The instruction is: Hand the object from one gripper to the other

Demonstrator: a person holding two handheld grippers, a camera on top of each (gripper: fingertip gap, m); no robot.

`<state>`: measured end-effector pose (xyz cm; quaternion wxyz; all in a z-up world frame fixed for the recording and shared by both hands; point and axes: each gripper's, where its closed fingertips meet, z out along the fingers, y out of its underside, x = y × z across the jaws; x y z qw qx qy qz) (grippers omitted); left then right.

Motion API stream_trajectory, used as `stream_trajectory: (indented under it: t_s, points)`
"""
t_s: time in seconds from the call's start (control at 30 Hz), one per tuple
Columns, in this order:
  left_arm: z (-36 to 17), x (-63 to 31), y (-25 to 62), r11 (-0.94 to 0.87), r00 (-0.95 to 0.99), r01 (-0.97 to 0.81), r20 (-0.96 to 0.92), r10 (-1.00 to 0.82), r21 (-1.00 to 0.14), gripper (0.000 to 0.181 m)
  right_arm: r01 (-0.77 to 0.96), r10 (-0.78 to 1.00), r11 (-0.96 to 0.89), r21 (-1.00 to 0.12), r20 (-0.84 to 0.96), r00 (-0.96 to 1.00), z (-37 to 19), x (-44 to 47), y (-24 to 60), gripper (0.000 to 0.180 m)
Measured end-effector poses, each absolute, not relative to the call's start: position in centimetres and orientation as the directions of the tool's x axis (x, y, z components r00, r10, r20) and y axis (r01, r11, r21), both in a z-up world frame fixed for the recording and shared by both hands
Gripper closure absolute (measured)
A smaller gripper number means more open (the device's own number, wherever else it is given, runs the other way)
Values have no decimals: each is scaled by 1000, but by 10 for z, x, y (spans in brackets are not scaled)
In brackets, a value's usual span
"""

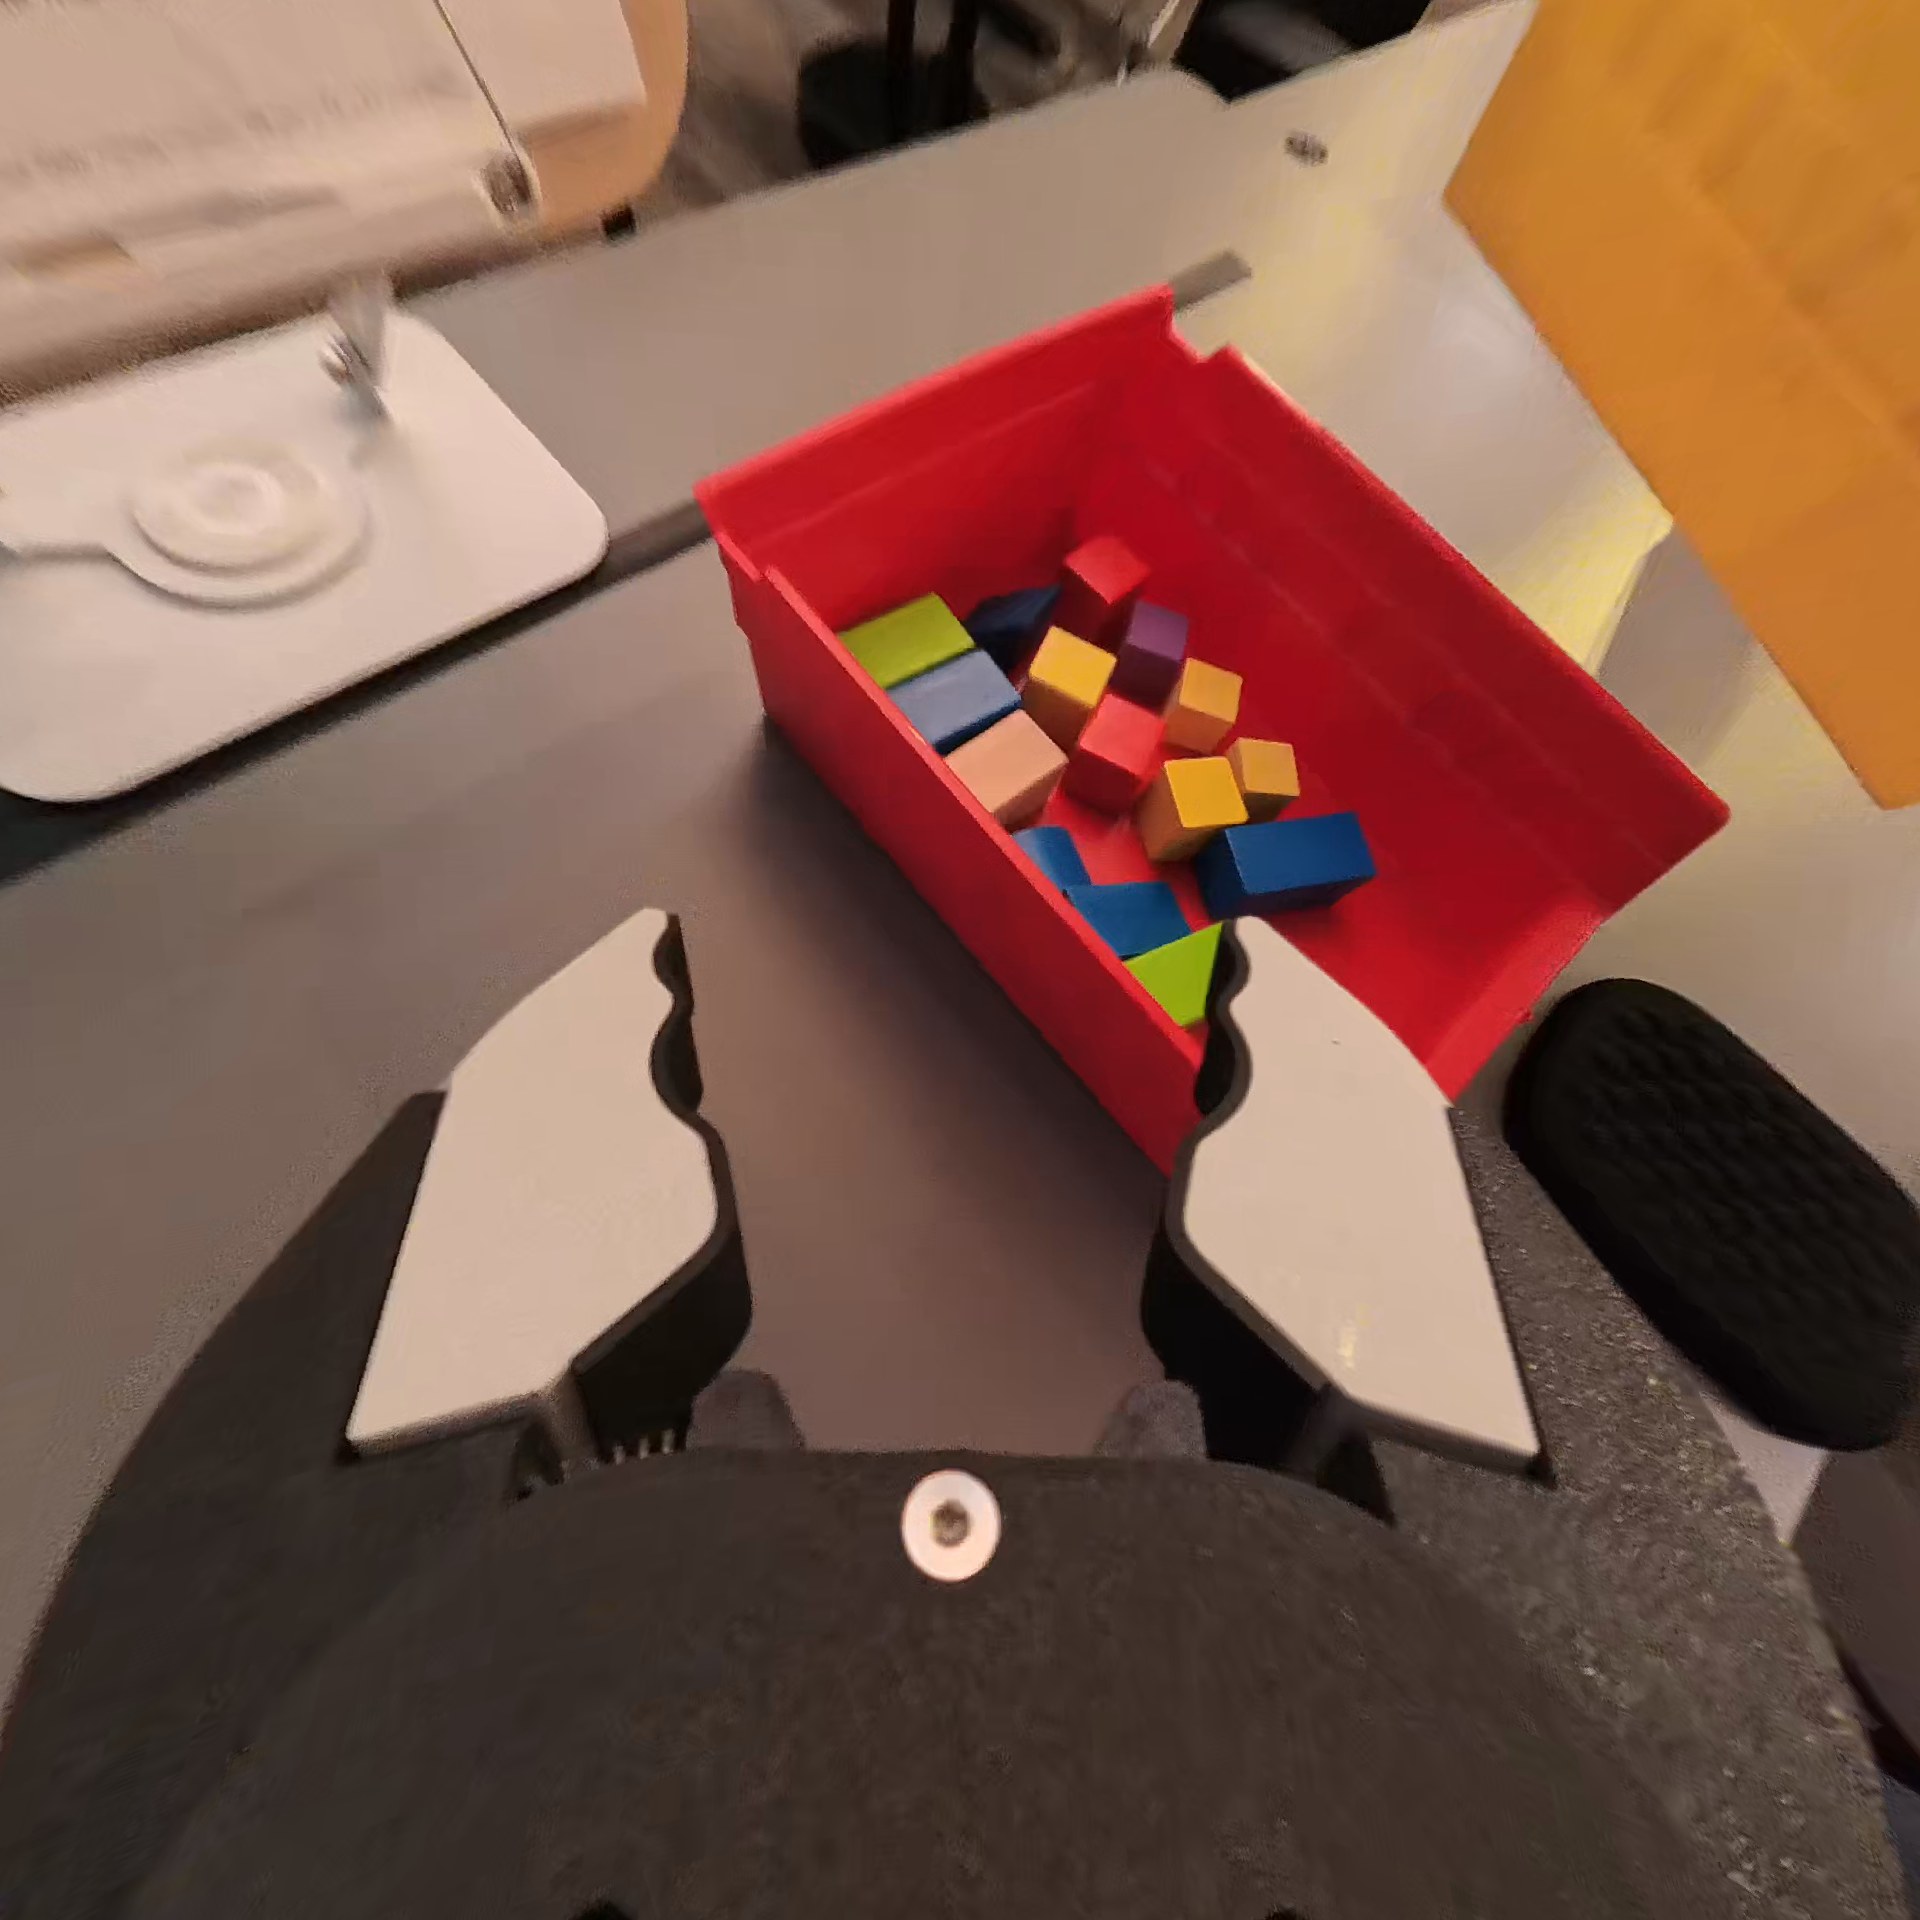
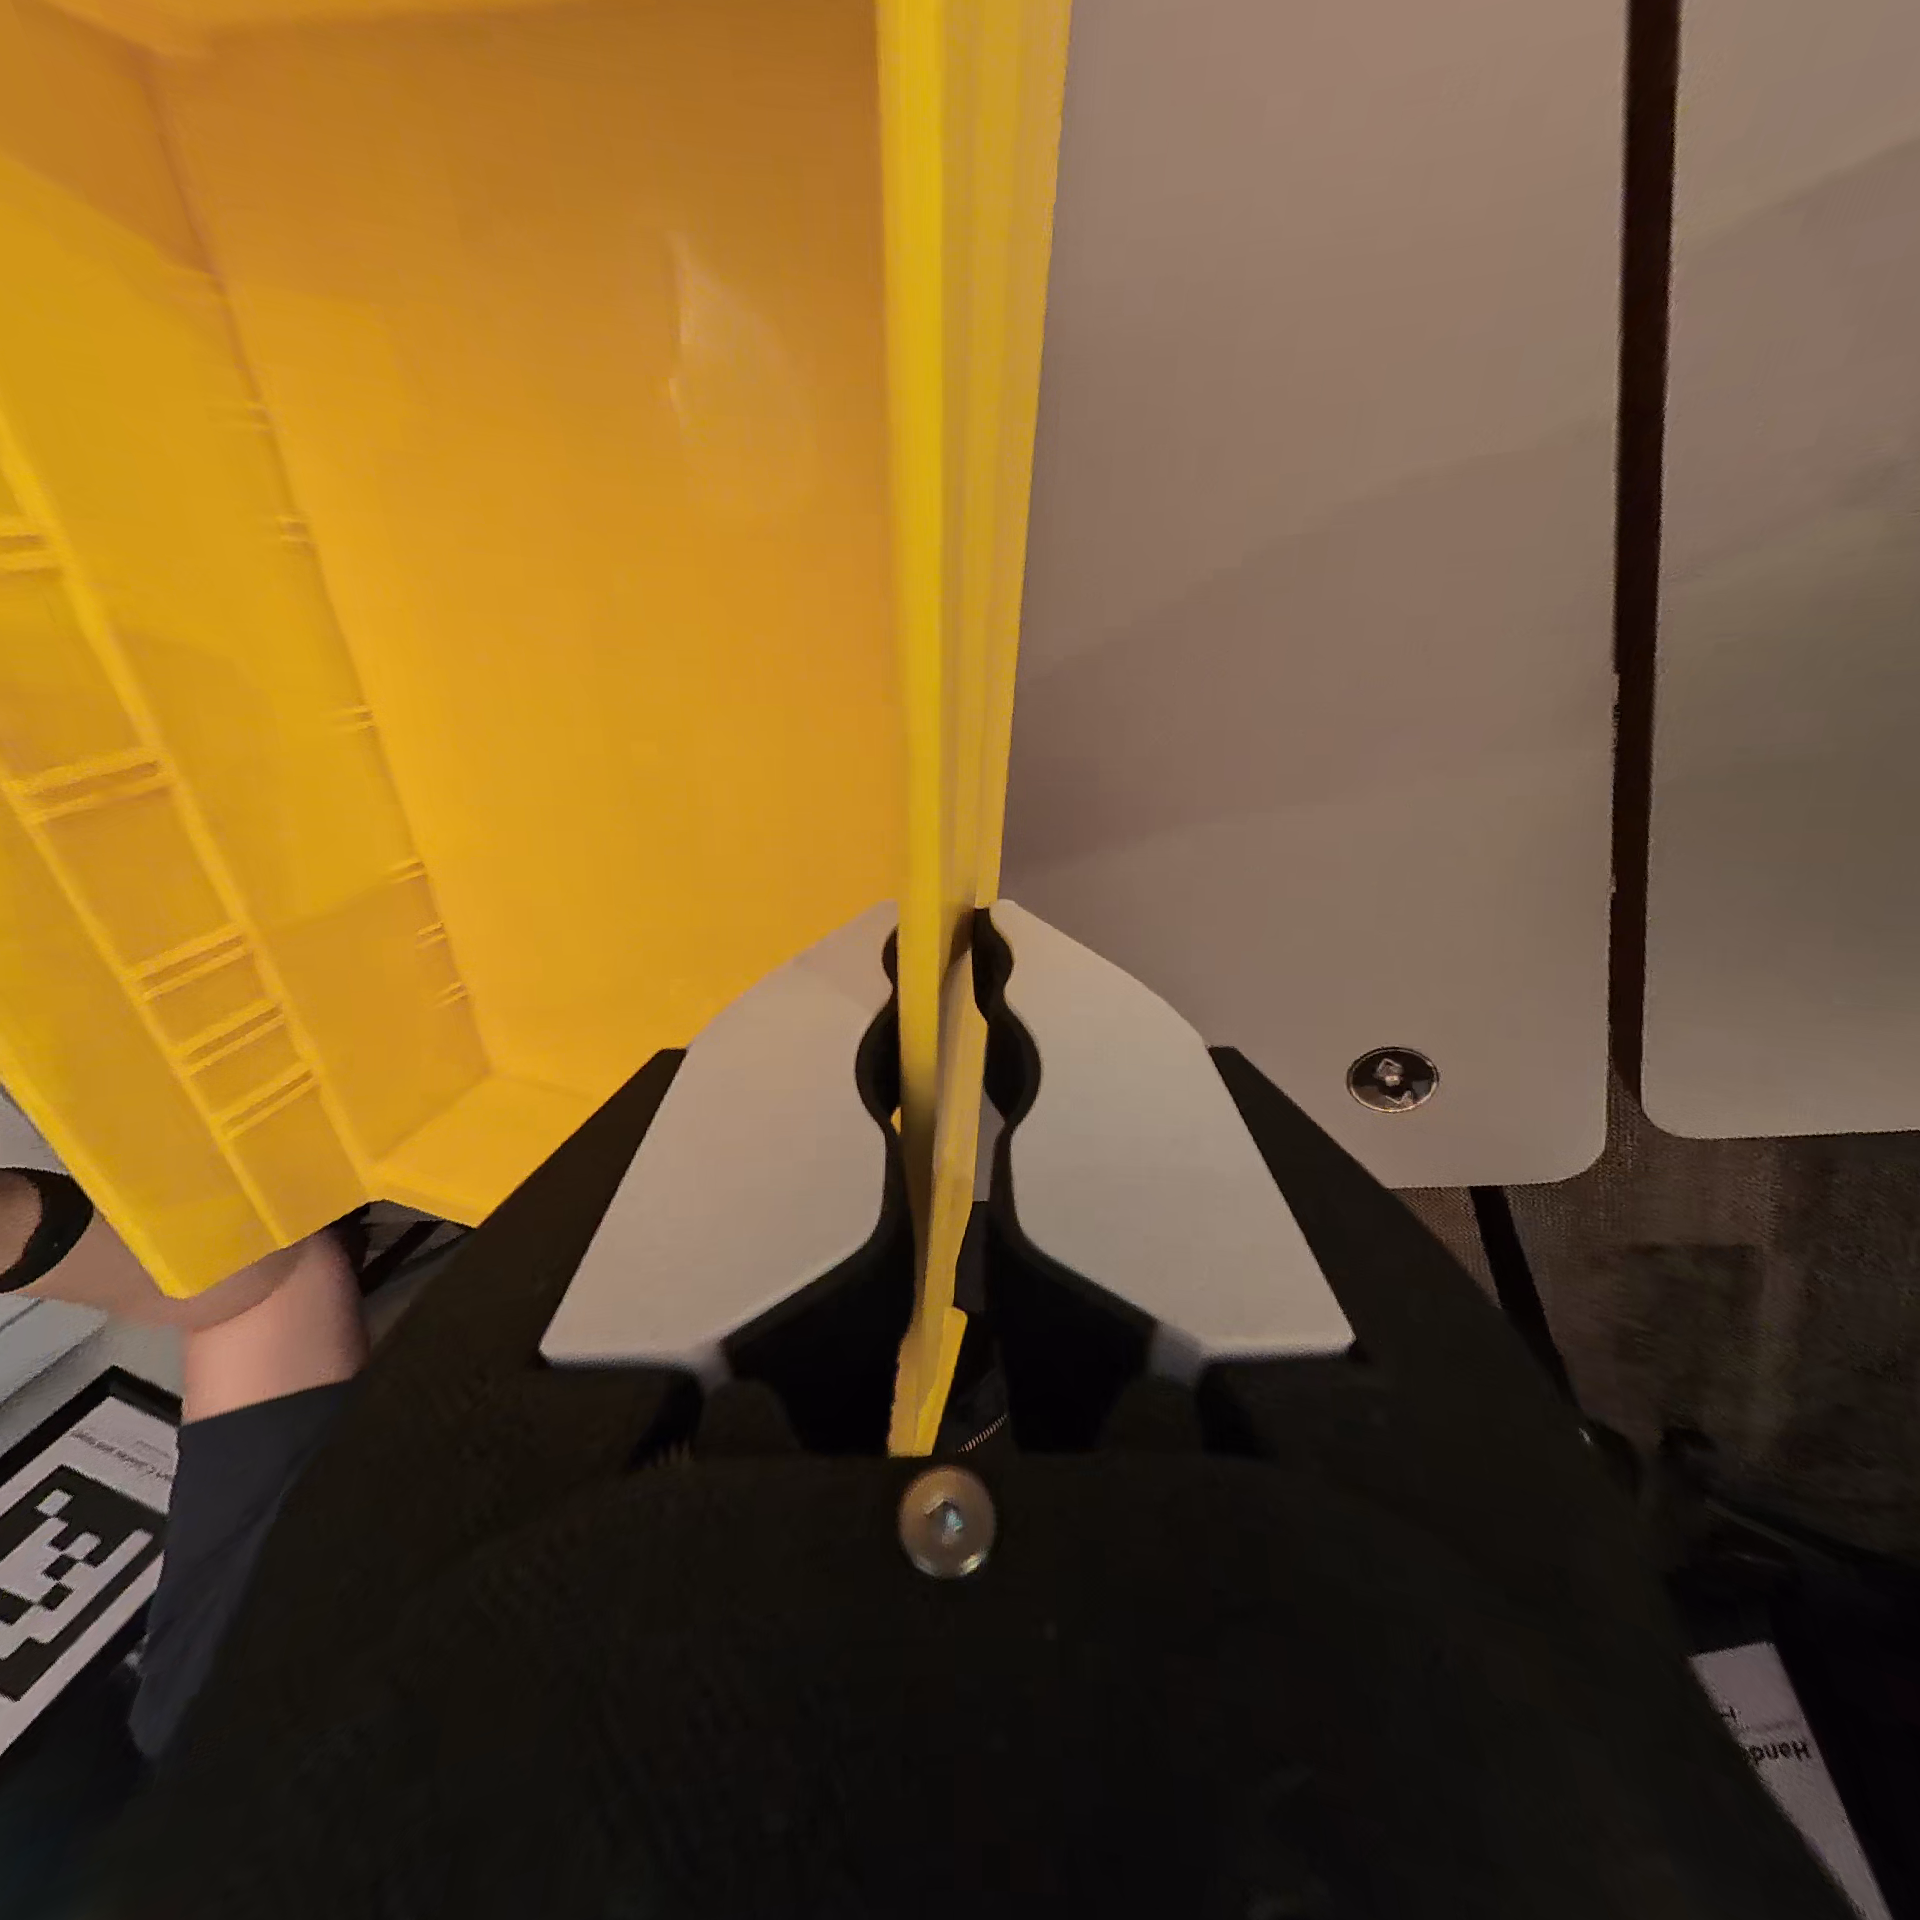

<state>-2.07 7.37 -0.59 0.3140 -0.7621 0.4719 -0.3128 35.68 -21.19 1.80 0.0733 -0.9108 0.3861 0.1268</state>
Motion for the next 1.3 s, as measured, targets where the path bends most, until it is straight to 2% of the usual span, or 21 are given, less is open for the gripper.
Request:
stream_trajectory:
  t_s: [0.2, 0.5, 0.6, 0.7, 0.77, 0.8, 0.9, 1.07, 1.3]
  points:
    - [-37, 0, 85, -461, 474, -628, 161, -865, -627, 79, -736, -697, -677, -34, -293, 655, 5, 375, -233, 169]
    - [-82, 27, 68, -515, 516, -749, 121, -848, -416, 91, -737, -701, -676, -3, -308, 643, -22, 381, -239, 169]
    - [-96, 26, 70, -508, 520, -792, 63, -852, -339, 104, -736, -700, -677, 0, -308, 644, -29, 382, -240, 169]
    - [-104, 29, 63, -514, 510, -809, 95, -855, -286, 131, -735, -701, -678, 2, -304, 645, -37, 384, -242, 169]
    - [-111, 25, 68, -489, 495, -835, 42, -868, -253, 143, -734, -702, -679, 8, -300, 646, -43, 384, -244, 169]
    - [-115, 22, 71, -481, 491, -845, 18, -871, -234, 155, -732, -702, -681, 11, -297, 648, -46, 384, -245, 169]
    - [-116, 18, 82, -499, 507, -828, 38, -861, -254, 174, -729, -700, -684, 20, -299, 648, -56, 381, -245, 168]
    - [-117, 1, 92, -578, 537, -778, 219, -815, -245, 176, -696, -665, -718, 24, -319, 675, -72, 367, -226, 168]
    - [-115, -55, 138, -655, 614, -709, 228, -756, -261, 176, -610, -578, -792, 17, -343, 741, -99, 329, -173, 167]
